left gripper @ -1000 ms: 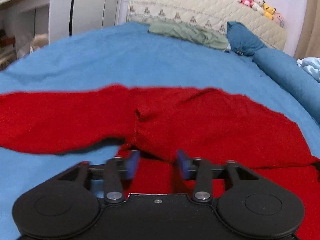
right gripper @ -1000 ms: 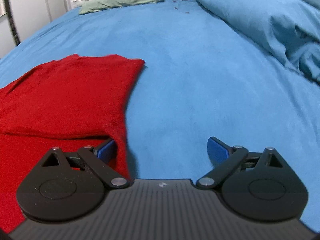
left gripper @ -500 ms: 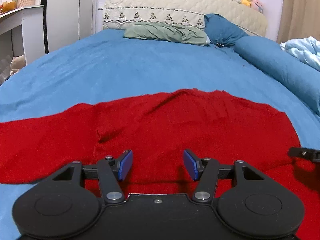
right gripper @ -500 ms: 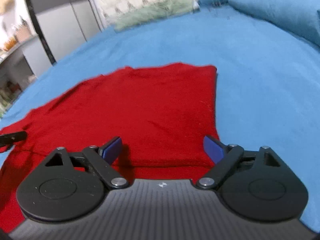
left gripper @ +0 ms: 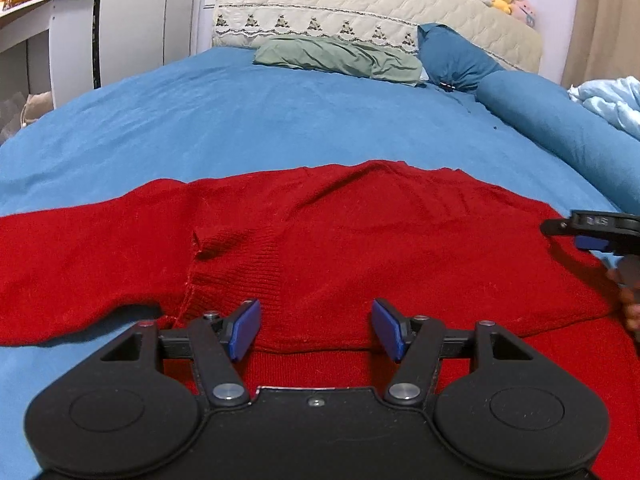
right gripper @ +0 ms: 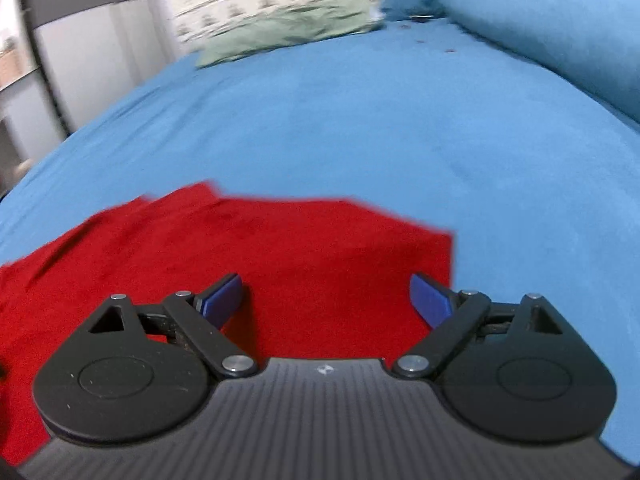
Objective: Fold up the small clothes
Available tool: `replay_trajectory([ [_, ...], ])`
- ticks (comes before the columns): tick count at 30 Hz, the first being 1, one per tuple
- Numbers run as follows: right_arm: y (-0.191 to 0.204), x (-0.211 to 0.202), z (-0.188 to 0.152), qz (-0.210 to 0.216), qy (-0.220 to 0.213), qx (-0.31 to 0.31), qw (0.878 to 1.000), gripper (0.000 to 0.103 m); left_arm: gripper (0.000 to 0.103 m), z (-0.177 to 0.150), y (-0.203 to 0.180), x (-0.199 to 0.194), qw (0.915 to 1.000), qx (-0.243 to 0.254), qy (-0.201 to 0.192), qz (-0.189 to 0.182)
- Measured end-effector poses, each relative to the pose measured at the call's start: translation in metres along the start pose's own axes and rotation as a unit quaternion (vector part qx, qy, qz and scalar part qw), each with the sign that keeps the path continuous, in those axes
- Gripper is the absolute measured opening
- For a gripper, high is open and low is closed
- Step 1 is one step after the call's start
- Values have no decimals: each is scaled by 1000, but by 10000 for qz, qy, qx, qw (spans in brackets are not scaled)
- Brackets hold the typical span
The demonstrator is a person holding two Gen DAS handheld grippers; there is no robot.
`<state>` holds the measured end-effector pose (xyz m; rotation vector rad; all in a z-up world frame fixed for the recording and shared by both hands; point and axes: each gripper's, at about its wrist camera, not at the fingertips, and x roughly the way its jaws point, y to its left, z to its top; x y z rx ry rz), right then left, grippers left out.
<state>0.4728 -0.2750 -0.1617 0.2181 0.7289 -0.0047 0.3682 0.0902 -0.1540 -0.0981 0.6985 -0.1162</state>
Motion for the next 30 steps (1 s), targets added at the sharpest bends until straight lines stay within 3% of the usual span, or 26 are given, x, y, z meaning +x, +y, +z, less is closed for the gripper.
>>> replay_trajectory([
  [3,-6,13,9,-172,-70,156,9997,103,67,-2,1,1,10000,-43,-21,-10],
  [8,7,9,11,-279,36,-160,9995,103,67,3,-1,-2,10000,-18,55,44],
  [16,46,-89,19,253,-243,-740,9966,103,69,29,-16,-58,9988,279,-277,287],
  [20,78,-140,18,558,-224,-938,9938,103,97,48,-9,-102,9974,220,-500,471],
  [23,108,-167,17,763,-204,-1107,9907,103,99,59,7,-136,9952,106,-740,637],
  [30,192,-192,6,1160,-103,-1480,9821,103,103,73,68,-191,9893,-290,-877,1127],
])
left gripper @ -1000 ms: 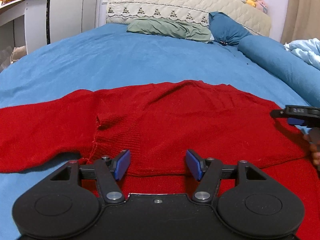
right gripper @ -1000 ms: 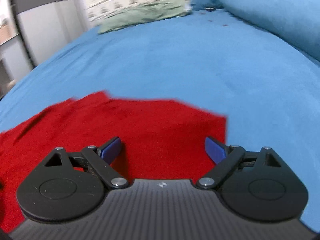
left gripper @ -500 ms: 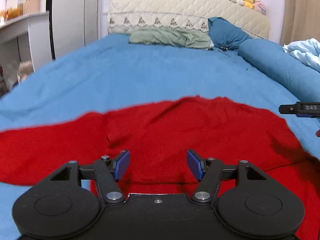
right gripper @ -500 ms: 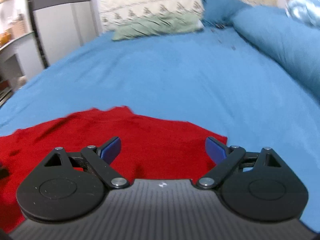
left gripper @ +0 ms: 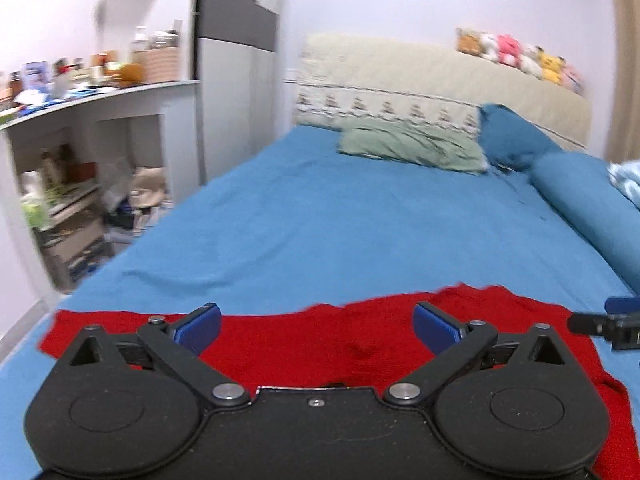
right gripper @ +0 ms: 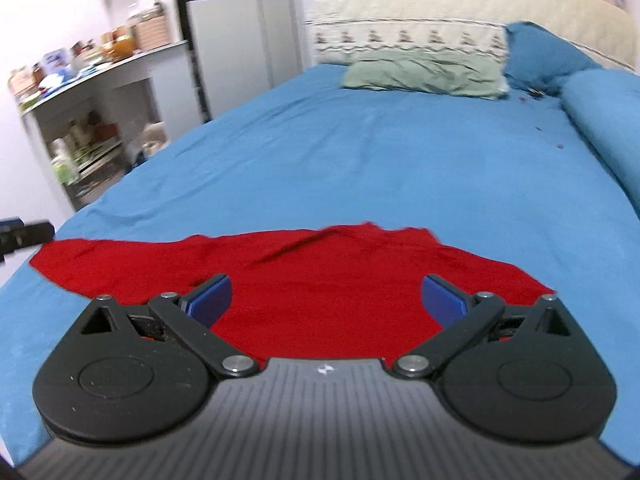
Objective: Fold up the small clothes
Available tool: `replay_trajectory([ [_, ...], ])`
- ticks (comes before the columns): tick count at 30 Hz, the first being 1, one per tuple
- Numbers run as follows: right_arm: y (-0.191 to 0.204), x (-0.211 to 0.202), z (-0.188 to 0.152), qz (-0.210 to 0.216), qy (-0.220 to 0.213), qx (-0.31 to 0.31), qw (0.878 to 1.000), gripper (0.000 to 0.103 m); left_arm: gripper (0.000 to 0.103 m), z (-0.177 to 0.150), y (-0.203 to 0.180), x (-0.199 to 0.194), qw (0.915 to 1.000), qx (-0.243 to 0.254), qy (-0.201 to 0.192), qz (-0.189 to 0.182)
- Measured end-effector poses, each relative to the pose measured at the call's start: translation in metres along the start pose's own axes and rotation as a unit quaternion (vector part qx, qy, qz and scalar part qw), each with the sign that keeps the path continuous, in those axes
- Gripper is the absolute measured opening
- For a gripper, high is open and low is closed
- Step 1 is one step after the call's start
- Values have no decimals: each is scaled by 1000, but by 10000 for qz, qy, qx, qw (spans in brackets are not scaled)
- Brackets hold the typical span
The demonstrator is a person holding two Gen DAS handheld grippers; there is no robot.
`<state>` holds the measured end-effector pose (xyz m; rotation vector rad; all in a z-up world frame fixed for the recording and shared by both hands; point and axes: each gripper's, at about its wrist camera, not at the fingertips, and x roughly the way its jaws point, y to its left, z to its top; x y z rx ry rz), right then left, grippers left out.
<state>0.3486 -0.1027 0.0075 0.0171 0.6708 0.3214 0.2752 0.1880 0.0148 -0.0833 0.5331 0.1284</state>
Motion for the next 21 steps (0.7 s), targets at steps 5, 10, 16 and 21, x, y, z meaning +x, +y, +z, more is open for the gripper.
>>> replay_trajectory([
  [5,61,14,-1,365,100,-107,9992,103,103,0,65,-3,9987,-334,56,392],
  [10,111,45,-9,682,337,-7,9971,103,103,-19,152,16,9901,-947,291,994],
  [16,150,85,-25,755,537,-91,9957,103,101,-61,240,59,9700,-2142,571,1002],
  [21,157,111,-39,691,694,-80,9952,103,74,-82,261,106,9597,-2581,749,823],
])
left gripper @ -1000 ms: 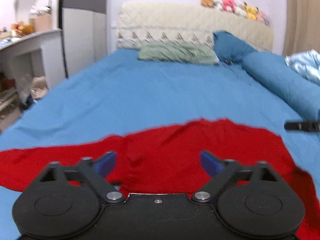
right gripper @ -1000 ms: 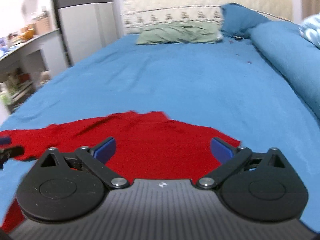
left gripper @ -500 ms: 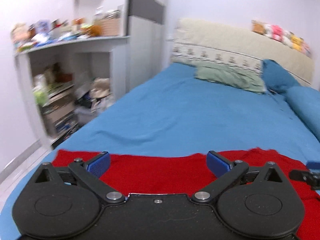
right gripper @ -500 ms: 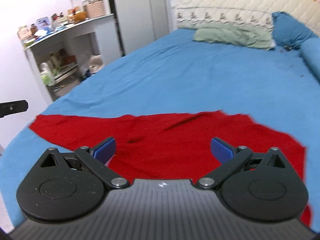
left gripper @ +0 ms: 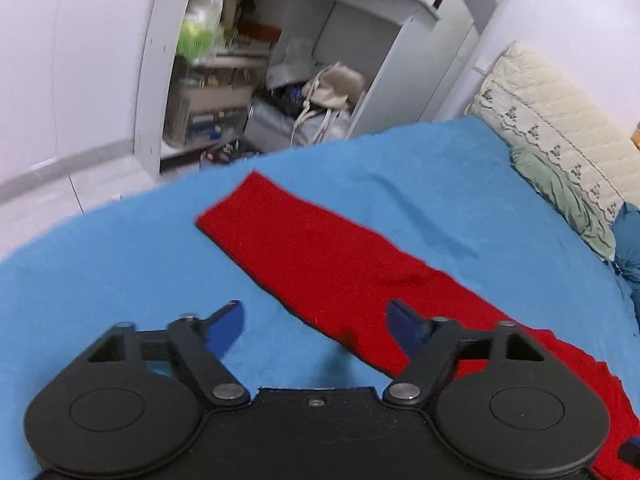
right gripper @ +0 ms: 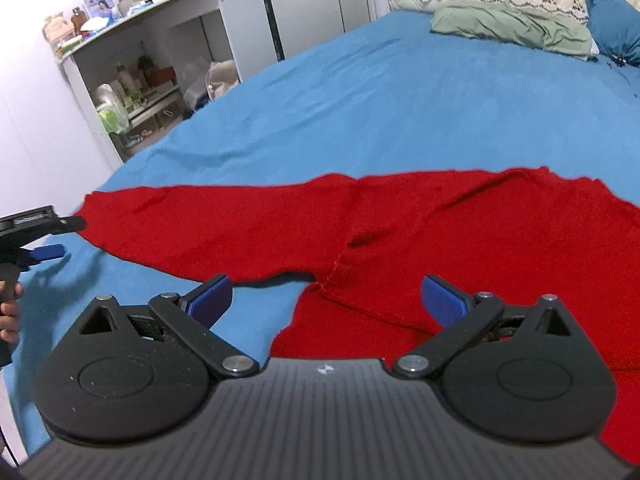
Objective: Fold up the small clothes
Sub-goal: 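Grasp the other red sleeve with the left gripper, then fold the held sleeve across the sweater body with the left gripper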
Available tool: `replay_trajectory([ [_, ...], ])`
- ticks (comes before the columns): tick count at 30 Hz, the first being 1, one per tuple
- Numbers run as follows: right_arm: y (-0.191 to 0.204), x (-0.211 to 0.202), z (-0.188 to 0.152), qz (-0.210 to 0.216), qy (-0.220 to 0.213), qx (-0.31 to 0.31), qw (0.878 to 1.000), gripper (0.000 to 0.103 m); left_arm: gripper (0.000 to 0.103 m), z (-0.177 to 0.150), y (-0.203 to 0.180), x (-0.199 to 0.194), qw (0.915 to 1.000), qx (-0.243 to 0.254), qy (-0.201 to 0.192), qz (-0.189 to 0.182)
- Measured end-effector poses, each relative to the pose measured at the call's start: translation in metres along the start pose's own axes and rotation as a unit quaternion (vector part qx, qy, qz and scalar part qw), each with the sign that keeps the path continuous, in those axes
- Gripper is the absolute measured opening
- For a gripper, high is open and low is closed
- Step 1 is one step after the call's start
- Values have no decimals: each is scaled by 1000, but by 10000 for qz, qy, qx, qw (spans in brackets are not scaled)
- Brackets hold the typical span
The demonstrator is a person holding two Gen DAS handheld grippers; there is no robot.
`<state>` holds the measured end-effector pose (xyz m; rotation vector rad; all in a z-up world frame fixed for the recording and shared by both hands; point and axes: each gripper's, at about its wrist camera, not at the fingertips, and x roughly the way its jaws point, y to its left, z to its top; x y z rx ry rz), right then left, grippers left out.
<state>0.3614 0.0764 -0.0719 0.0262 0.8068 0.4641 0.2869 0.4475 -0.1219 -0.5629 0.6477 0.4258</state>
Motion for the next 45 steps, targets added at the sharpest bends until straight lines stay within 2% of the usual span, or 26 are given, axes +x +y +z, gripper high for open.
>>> replay_trajectory([
  [4,-12,9,-6,-59,21,113,9999,103,57,-3,0,19,9999,-92,-136,49],
  [5,-16,11,-7,-83,25,158,9998,103,41,-2,0,24,9997,-91,-197,120],
  [6,-21,11,-9,-102,25,202,9997,103,17,-1,-2,26,9994,-54,-228,240],
  [7,-25,12,-10,-113,24,237,9997,103,5,0,-4,28,9991,-15,-248,356],
  [11,-45,9,-15,-233,-28,344,9991,103,4,1,-13,27,9983,157,-303,478],
  [14,-61,3,-17,-327,-85,436,9985,103,4,1,-36,13,9960,568,-483,483],
  [17,-77,-9,-17,-429,-180,540,9975,103,4,3,-77,-6,9900,1101,-779,414],
  [19,-91,-23,-18,-489,-287,689,9960,103,4,0,-113,-21,9820,1583,-996,249],
  [23,-125,-58,-20,-608,-497,1069,9912,103,4,-15,-198,-53,9654,2230,-1274,-462],
  [27,-166,-96,-23,-932,-685,1293,9848,103,4,-56,-294,-83,9370,2875,-1387,-1421],
  [30,-196,-121,-27,-1208,-759,1409,9797,103,4,-109,-357,-89,9177,3212,-1070,-2080],
  [33,-223,-138,-37,-1481,-746,1530,9742,103,4,-173,-399,-74,9087,3387,-580,-2371],
  [37,-254,-144,-59,-1680,-522,1819,9675,103,4,-257,-420,-42,9082,3499,211,-2285],
  [40,-272,-145,-76,-1656,-419,1981,9652,103,4,-287,-423,-26,9043,3662,520,-2131],
  [43,-281,-146,-89,-1419,-467,2066,9669,103,7,-298,-419,-23,8989,3814,541,-2089],
  [44,-284,-146,-91,-1337,-494,2096,9673,103,17,-295,-419,-22,8974,3827,557,-2126],
  [45,-284,-146,-92,-1267,-514,2099,9681,103,40,-291,-419,-24,8949,3846,578,-2189],
])
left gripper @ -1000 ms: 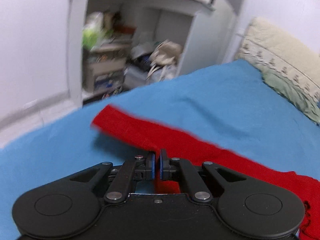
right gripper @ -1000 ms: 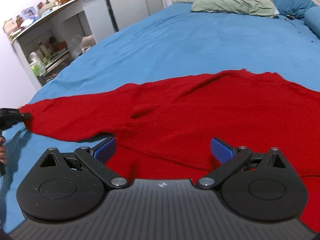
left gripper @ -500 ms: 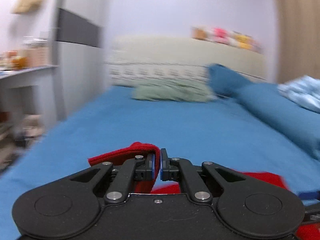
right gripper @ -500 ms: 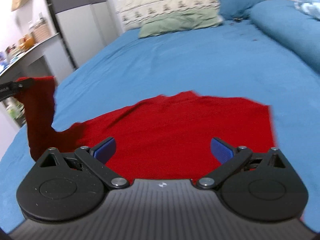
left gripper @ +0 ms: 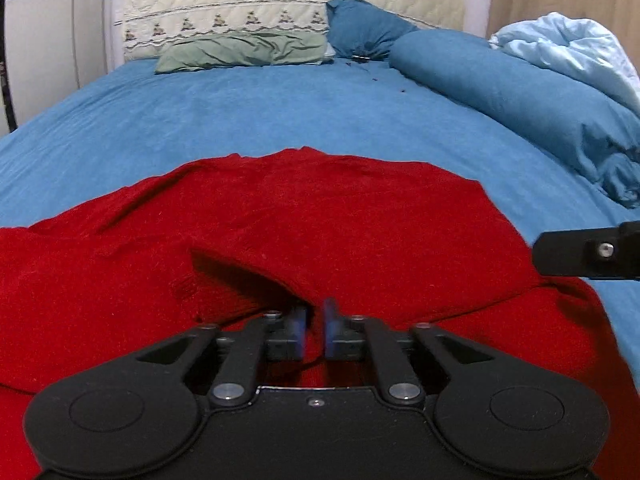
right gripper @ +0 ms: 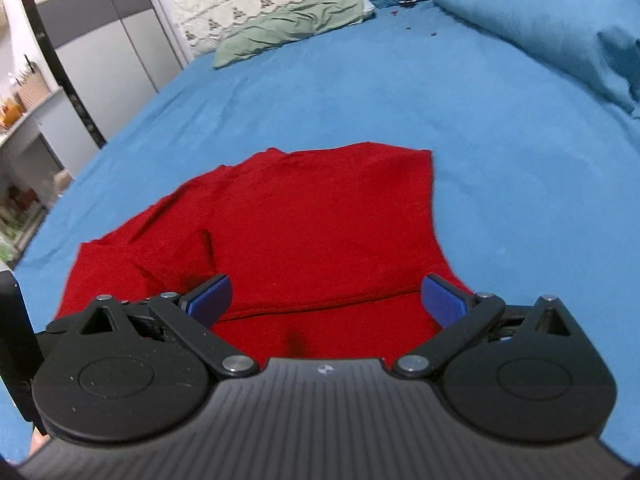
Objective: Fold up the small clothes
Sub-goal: 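Fold the held sleeve across the sweater body with the left gripper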
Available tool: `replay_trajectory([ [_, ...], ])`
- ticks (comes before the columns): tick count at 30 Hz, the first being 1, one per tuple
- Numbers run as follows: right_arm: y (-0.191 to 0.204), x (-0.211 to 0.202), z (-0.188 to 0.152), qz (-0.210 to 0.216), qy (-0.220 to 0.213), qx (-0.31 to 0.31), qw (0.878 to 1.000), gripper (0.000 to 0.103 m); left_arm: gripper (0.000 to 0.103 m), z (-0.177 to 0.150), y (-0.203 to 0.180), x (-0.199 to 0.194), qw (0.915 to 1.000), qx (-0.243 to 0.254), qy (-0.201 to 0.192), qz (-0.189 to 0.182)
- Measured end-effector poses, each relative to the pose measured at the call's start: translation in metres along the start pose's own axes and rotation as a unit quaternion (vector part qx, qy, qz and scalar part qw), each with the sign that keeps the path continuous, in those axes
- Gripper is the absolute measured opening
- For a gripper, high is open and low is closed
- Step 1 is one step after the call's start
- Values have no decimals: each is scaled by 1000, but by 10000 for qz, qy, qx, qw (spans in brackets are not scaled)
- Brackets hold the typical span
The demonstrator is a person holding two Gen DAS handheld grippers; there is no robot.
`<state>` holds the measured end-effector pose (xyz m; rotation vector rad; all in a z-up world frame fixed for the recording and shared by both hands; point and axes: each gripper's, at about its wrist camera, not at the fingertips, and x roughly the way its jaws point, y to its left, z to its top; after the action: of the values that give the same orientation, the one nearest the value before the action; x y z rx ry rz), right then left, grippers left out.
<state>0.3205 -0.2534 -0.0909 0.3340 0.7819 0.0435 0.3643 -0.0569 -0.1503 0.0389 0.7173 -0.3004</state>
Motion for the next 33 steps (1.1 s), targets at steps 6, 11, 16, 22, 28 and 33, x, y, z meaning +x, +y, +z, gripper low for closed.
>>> replay_trajectory([
  [6,26,-5,16,358,-104,-582,9976,103,91,-5,31,-47,9992,246,-304,81],
  [11,70,17,14,540,337,-1615,9848,103,92,-28,81,-71,9960,207,-215,839],
  [16,121,51,-1,465,434,-2706,9606,99,91,-46,129,-70,9914,-163,-13,1302],
  [22,158,88,-11,451,632,-3645,9279,78,91,-54,160,-64,9864,-505,115,1559],
  [28,180,113,-17,575,741,-4105,9070,32,92,-66,177,-70,9865,-818,87,1418],
  [33,157,98,8,539,326,-3092,9489,21,92,-61,179,-67,9859,-858,77,1437],
])
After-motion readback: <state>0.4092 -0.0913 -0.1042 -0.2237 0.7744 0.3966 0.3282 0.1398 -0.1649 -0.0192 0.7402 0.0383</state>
